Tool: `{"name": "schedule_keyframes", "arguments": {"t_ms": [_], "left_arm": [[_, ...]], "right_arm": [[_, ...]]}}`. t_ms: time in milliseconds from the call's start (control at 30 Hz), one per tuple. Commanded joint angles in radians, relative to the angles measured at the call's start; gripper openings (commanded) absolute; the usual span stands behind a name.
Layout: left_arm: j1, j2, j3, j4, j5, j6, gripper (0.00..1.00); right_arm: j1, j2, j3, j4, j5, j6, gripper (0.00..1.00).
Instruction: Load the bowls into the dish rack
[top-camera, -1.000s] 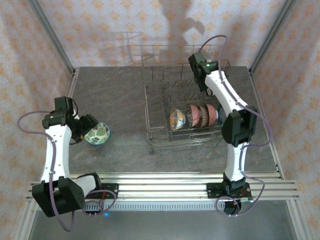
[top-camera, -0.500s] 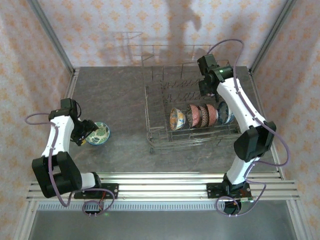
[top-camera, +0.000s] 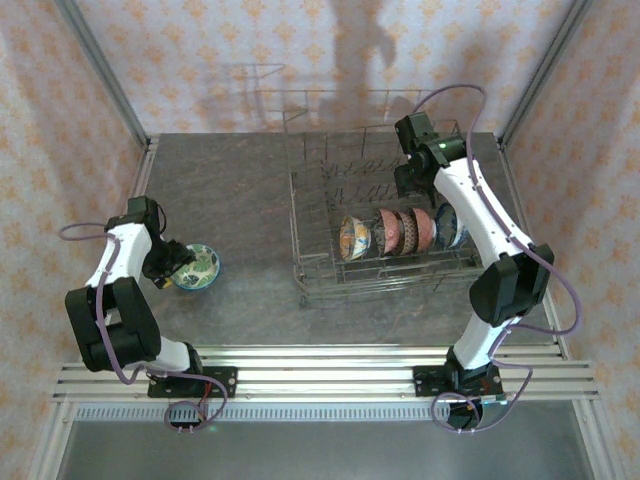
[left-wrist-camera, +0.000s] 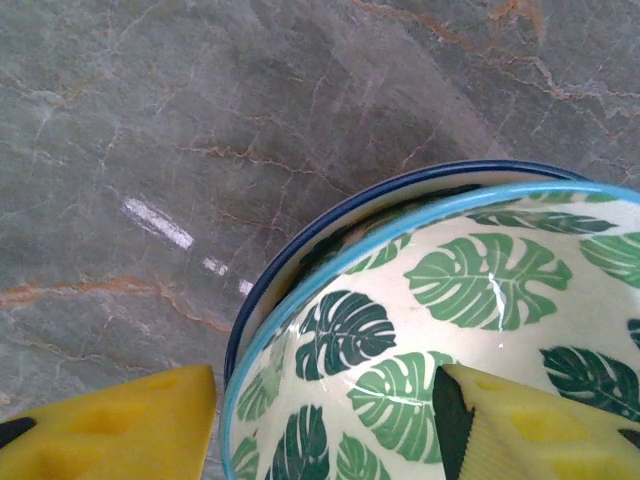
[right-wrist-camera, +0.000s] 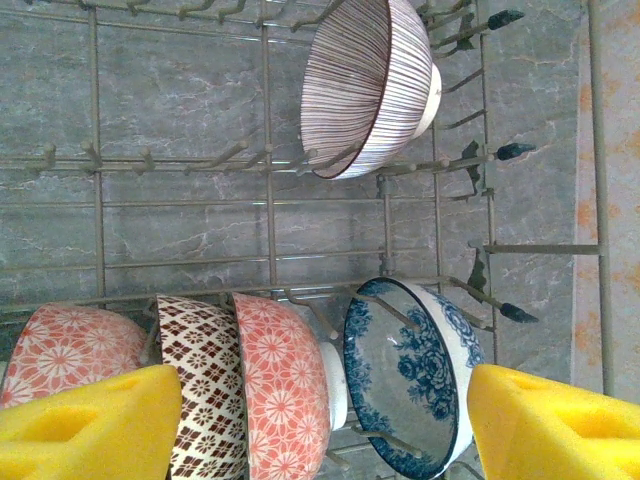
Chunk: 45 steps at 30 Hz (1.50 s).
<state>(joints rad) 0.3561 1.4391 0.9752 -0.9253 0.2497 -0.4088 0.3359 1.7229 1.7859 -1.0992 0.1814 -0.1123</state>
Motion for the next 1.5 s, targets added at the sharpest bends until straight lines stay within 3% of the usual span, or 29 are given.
{"name": "schedule_keyframes", "arguments": {"t_ms": [0, 533, 1100, 1467], "left_arm": [[0.009, 0.028, 0.018, -0.002, -0.024, 0.039, 0.61], [0.009, 0.017, 0.002, -0.001, 0.033, 0.062, 0.26], [0.008, -0.038, -0.054, 0.003, 0.093, 0.047, 0.10], [0.007, -0.154, -0.073, -0.003, 0.147, 0.030, 0.00]], "right_arm": [[0.006, -0.025, -0.007, 0.007, 0.000, -0.006, 0.74], [0.005, -0.037, -0.018, 0.015, 0.008, -0.010, 0.73], [0.006, -0.049, -0.021, 0.018, -0.004, -0.009, 0.73], [0.012, -0.062, 0.000, 0.001, -0.017, 0.003, 0.72]]}}
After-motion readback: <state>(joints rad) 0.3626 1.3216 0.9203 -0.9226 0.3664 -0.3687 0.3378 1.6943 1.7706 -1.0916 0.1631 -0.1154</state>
